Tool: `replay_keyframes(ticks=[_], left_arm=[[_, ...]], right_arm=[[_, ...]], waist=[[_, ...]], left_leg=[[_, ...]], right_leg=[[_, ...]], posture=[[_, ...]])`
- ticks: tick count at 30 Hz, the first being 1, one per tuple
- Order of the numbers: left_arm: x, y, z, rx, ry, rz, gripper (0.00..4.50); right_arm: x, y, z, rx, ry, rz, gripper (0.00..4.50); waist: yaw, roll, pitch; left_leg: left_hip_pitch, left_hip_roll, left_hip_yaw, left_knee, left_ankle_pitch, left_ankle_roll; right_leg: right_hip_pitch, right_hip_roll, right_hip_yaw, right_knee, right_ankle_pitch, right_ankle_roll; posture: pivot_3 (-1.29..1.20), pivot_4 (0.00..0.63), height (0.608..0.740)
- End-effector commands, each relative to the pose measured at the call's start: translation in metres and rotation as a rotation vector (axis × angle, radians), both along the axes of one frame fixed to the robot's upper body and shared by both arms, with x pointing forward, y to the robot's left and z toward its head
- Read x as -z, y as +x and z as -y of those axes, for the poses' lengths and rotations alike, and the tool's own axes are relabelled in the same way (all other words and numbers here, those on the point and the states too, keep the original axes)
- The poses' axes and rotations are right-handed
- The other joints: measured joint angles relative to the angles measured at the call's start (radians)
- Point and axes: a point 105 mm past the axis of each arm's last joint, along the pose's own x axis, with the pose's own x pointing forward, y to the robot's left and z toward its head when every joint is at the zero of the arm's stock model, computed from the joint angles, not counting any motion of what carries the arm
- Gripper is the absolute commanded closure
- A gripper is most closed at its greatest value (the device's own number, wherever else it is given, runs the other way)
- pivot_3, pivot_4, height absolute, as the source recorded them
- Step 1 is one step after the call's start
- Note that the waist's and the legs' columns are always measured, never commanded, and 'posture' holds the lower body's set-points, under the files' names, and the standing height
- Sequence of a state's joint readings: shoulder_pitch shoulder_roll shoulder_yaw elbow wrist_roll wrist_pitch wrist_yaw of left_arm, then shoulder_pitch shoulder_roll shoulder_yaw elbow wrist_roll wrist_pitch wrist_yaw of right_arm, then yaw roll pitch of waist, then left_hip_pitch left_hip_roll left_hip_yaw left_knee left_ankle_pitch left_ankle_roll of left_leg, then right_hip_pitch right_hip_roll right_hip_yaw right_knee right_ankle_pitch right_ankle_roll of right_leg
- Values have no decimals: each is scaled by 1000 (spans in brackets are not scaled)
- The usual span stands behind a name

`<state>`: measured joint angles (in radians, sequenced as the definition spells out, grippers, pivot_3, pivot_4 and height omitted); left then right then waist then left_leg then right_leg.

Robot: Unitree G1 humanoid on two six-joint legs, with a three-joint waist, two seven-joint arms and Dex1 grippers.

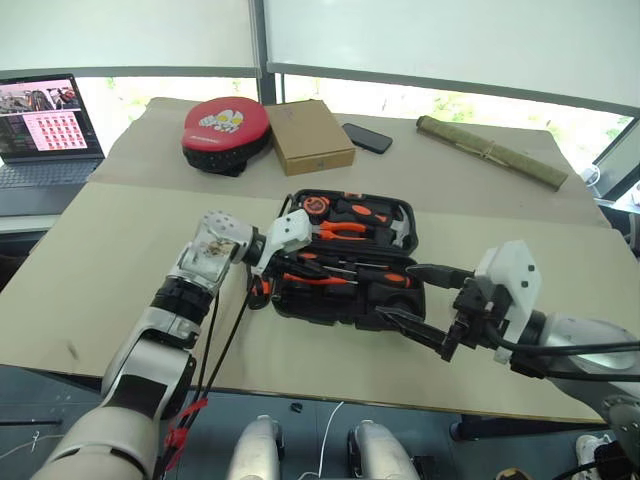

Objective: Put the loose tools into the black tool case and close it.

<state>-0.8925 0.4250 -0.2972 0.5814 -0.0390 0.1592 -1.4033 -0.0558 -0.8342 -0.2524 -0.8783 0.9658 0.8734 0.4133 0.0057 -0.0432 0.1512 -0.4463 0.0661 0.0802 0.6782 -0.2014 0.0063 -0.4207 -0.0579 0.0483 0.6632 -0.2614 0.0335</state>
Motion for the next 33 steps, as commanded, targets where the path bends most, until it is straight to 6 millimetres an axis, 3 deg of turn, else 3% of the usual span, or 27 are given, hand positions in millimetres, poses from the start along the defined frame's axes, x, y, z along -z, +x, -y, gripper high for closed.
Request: replay_keyframes(ticks=[1,15,18,20,23,26,28,33], left_arm=[[4,4,0,-7,11,32,4434],[32,8,-6,-38,49,17,4434],[18,4,-9,-33,-21,-5,4434],[-8,1,-19,-64,-108,-25,4434],[-43,-6,-46,-166,-198,-15,3797],[-58,-21,-79,-307,-232,-15,2695],[-56,-38,-111,-437,-208,-15,1989],[-42,-65,-159,-703,-142,-28,24]], right_arm=[[-8,0,3,4,0,38,0],[-6,-2,0,-7,7,31,0],[-7,-1,-1,-11,5,34,0],[-8,1,-1,-15,1,38,0],[-9,5,-2,-29,-12,46,0],[-9,9,-3,-57,-30,54,0],[-8,12,-6,-91,-45,58,0],[-6,19,-11,-158,-61,65,0]], waist=[[0,0,0],[3,0,-1],[3,0,-1],[-6,0,-1],[-20,0,-1],[-27,1,-1],[-32,1,-1],[-20,1,-1]], left_leg=[[0,0,0,0,0,0],[2,0,0,0,0,0],[3,0,0,0,0,0],[3,0,0,0,0,0],[1,1,0,0,0,0],[1,2,-2,-1,0,0],[2,2,-2,-1,0,0],[5,2,0,-2,0,0]], right_leg=[[0,0,0,0,0,0],[3,0,0,0,0,0],[3,0,0,0,0,0],[2,0,0,0,0,0],[0,1,0,1,0,0],[-1,1,0,1,0,0],[0,1,0,1,0,0],[1,0,1,1,0,0]], posture=[[0,150,740],[0,150,740],[0,150,740],[0,150,740],[0,150,740],[0,150,740],[0,150,740],[0,150,740]])
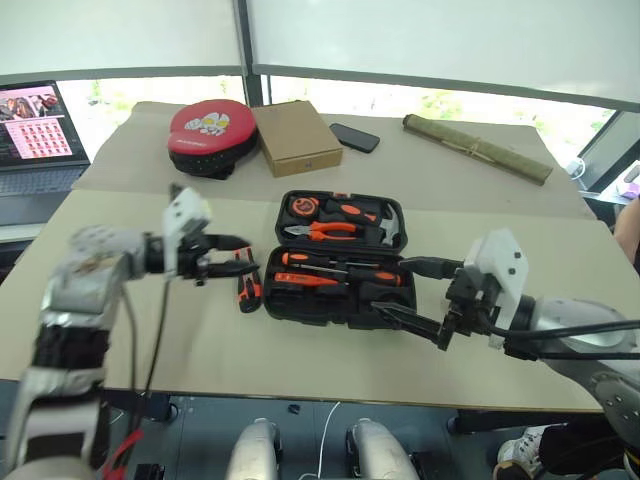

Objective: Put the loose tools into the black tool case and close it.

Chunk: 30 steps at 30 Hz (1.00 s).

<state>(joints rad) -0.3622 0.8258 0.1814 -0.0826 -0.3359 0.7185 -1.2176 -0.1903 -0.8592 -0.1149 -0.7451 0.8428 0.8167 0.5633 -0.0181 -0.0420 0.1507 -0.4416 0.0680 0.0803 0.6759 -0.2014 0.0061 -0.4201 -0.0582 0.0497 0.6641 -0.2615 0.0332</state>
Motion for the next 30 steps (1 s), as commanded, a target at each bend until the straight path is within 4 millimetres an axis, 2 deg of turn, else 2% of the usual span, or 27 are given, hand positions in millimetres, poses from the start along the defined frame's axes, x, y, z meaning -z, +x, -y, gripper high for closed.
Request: replay_keyframes(ticks=[1,5,11,14,23,26,30], left_arm=[[-9,-12,-21,-174,45,27,7],[-12,-9,-12,-302,6,-55,7],[-7,20,12,-546,69,-263,7],[-3,33,30,-546,72,-299,7],[14,64,49,-655,126,-441,7],[25,68,50,-688,154,-509,7],[43,61,57,-635,216,-597,7]], right_arm=[[-7,3,-7,-72,-16,59,0],[-5,6,-12,-113,-30,64,0],[-4,0,-16,-138,-7,47,0],[-3,-3,-18,-129,8,56,0],[0,-5,-28,-80,73,73,0],[0,-4,-28,-53,92,78,0],[0,-3,-28,-24,113,85,0]], waist=[[9,0,0],[30,-1,0],[35,-3,0],[26,-3,0],[15,-3,0],[16,-3,0],[15,-1,-1]], left_leg=[[0,0,1,0,0,0],[0,-1,2,1,0,0],[-1,-2,1,2,0,0],[0,-2,0,1,0,0],[-1,-2,-3,1,0,0],[-1,-3,-2,0,0,0],[0,-3,-2,0,0,0]], right_leg=[[0,0,0,0,0,0],[0,-1,-2,-1,0,0],[2,-1,-2,-1,0,1],[1,0,-2,0,0,0],[0,0,-1,0,0,0],[0,0,-1,0,0,0],[1,0,-1,1,0,0]], posture=[[0,150,740],[0,150,740],[0,150,740],[0,150,740],[0,150,740],[0,150,740],[0,150,740]])
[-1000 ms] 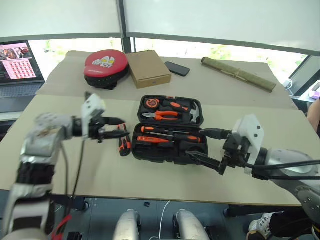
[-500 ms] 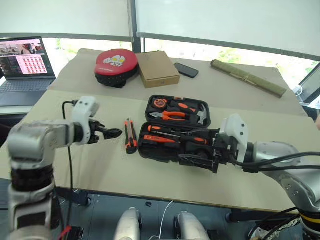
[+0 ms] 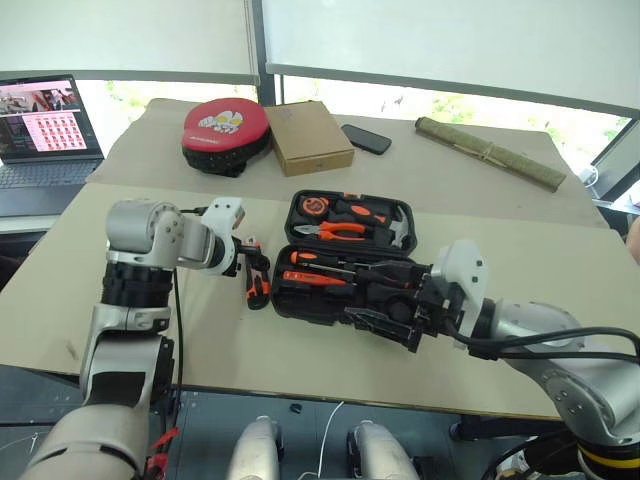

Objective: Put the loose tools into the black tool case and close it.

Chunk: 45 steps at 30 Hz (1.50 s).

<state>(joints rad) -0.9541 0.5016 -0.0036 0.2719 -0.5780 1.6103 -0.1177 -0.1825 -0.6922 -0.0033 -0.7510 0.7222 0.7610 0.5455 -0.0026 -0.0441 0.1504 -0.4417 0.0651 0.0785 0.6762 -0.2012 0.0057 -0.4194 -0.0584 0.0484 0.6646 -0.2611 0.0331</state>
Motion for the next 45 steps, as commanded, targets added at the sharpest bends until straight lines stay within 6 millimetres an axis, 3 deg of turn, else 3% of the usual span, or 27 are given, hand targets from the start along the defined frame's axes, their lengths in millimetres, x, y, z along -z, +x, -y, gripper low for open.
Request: replay_keyframes(ticks=[1,4,7,14,18,21,23,27,31,37,40,45], left_arm=[[23,-10,7,47,17,-118,7],[34,-14,6,60,39,-169,7],[39,-15,8,62,60,-203,687],[39,-14,-2,25,75,-226,2881],[27,-12,-23,35,106,-166,2929],[6,-3,-46,150,179,-18,2953],[-18,6,-49,316,178,139,2955],[-52,4,-31,724,156,364,2955],[-71,-29,8,1187,70,458,2955],[-65,-45,58,1537,108,460,2955],[-56,-51,84,1636,119,423,2955],[-38,-48,106,1690,202,377,2955]], right_arm=[[-10,-3,-2,12,17,67,0],[-11,-4,-2,16,17,74,0],[-10,-11,-3,-23,-1,74,0],[-12,-17,0,-41,-17,75,0],[-10,-18,1,-47,-24,61,0],[-8,-21,3,-52,-44,46,0],[-4,-23,9,-46,-50,4,0],[0,-30,18,-46,-73,-54,0],[3,-34,23,-30,-126,-56,0],[0,-36,25,-23,-133,-59,0],[0,-37,25,-14,-131,-57,0],[0,-38,25,3,-124,-50,0]], waist=[[0,2,-1],[0,3,-2],[2,5,-3],[3,7,-5],[-2,7,-5],[-14,7,-5],[-18,7,-4],[-5,2,-1],[26,2,-1],[28,2,-1],[25,2,-1],[14,2,-1]], left_leg=[[0,0,0,0,0,0],[1,0,0,0,0,0],[1,0,1,0,0,0],[2,-1,1,0,0,0],[2,-1,1,0,0,0],[2,0,2,-3,0,0],[2,0,2,-4,0,-1],[1,1,3,-8,2,-4],[-2,0,5,-8,2,-3],[-5,1,4,-3,1,-1],[-6,1,3,-2,1,-1],[-6,0,2,-1,0,0]], right_leg=[[0,0,0,0,0,0],[1,0,0,0,0,0],[1,0,0,0,0,0],[2,-1,0,-1,0,0],[2,-1,0,-1,0,0],[0,0,1,0,-1,-1],[-1,1,2,0,-1,-2],[-4,1,1,-1,-1,-5],[-2,-1,-1,-6,-1,-4],[-2,-1,-1,-8,0,-1],[-2,0,-1,-7,0,-1],[-1,0,-1,-7,0,0]], posture=[[0,150,740],[0,150,740],[0,150,740],[0,150,740],[0,150,740],[0,150,740],[0,150,740],[0,150,740],[0,150,740],[0,150,740],[0,150,740],[0,150,740]])
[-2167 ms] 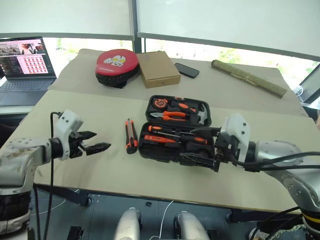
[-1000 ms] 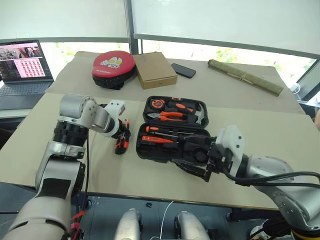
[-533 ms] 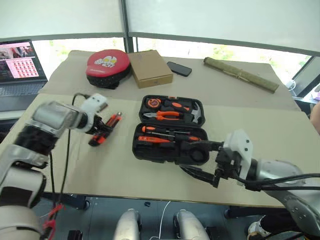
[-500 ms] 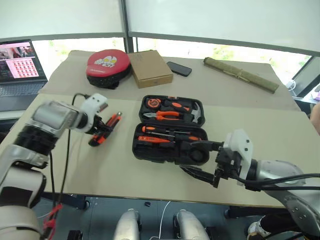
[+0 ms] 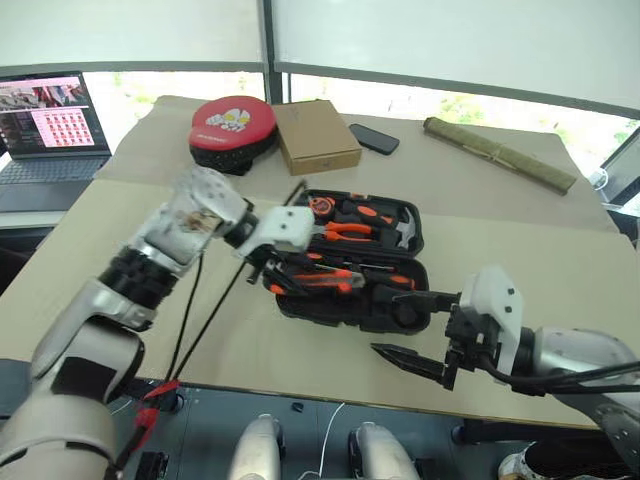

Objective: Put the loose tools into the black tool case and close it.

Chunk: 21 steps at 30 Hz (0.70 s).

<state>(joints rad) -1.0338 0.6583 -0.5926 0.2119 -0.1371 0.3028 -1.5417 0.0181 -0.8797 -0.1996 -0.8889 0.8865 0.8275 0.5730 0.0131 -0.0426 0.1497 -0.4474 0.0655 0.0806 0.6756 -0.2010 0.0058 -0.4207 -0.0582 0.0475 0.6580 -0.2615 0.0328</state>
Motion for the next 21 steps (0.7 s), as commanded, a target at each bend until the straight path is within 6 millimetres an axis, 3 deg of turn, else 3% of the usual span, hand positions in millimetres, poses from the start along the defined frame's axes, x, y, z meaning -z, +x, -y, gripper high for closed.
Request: replay_keyframes(ticks=[1,9,18,20,21], left_arm=[[-1,4,12,21,55,63,2955],[22,15,24,-14,135,73,2955],[34,10,27,-70,167,-37,2955],[34,13,29,-82,161,-26,1974],[34,13,30,-80,154,-25,1793]], right_arm=[[-8,-3,-2,3,-3,48,0],[-5,-3,-3,34,13,61,0],[-2,0,-4,52,25,71,0],[-2,0,-4,52,26,73,0],[-2,0,-4,52,28,74,0]], waist=[[-3,0,0],[-4,0,0],[-4,0,0],[-4,0,0],[-4,0,0]], left_leg=[[0,0,0,0,0,0],[0,0,-1,1,0,0],[0,0,-2,1,0,0],[1,0,-2,1,0,0],[1,0,-2,1,0,0]], right_leg=[[0,0,0,0,0,0],[0,0,0,1,0,0],[0,1,0,2,0,1],[1,1,0,2,0,1],[1,1,0,2,0,1]], posture=[[0,150,740],[0,150,740],[0,150,740],[0,150,740],[0,150,740]])
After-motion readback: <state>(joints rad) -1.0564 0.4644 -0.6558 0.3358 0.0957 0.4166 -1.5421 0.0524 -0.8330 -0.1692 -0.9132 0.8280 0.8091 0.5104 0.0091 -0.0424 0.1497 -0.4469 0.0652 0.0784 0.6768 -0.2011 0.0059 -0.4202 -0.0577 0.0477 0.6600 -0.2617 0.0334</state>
